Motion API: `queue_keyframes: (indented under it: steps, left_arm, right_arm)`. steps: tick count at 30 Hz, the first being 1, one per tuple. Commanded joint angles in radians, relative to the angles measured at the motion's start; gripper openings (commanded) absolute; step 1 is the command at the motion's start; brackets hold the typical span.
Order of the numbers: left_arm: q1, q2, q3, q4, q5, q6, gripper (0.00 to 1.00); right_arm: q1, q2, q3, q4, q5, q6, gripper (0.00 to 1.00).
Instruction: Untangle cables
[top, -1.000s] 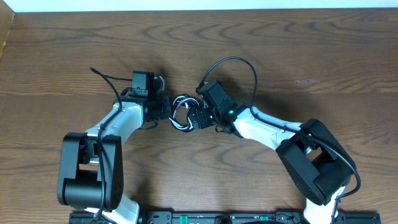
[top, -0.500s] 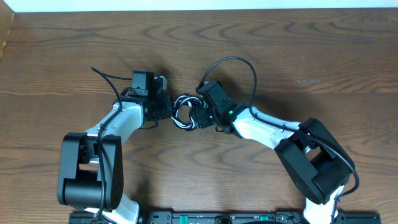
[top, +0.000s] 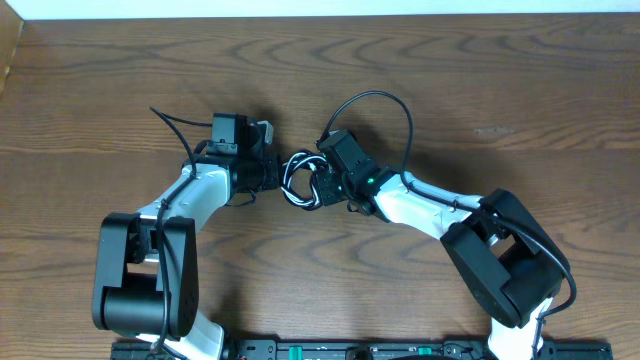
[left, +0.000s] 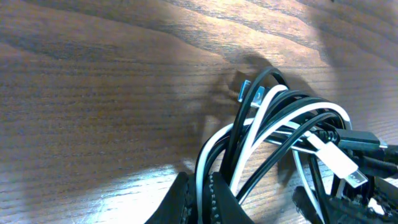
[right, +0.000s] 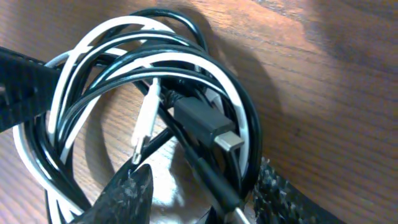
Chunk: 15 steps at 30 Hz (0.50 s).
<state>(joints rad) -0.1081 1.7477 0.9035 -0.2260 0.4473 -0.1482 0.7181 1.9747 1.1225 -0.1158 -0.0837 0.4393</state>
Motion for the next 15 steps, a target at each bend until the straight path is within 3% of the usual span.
queue_keyframes:
  steps: [1, 5, 11, 15]
  left_arm:
    - [-0.008, 0.008, -0.015, 0.0, 0.065, 0.024, 0.08]
    - [-0.008, 0.008, -0.015, 0.0, 0.064, 0.024, 0.08]
    - [-0.008, 0.008, -0.015, 0.001, 0.057, 0.024, 0.08]
    - [-0.008, 0.008, -0.015, 0.001, 0.057, 0.024, 0.08]
  right_arm:
    - [0.014, 0.024, -0.005, -0.002, 0.029, 0.001, 0.49]
    - [0.015, 0.024, -0.006, -0.002, 0.03, 0.002, 0.37]
    - [0.015, 0.024, -0.006, -0.004, 0.03, 0.002, 0.36]
    - [0.015, 0.024, -0.006, -0.005, 0.047, 0.003, 0.31]
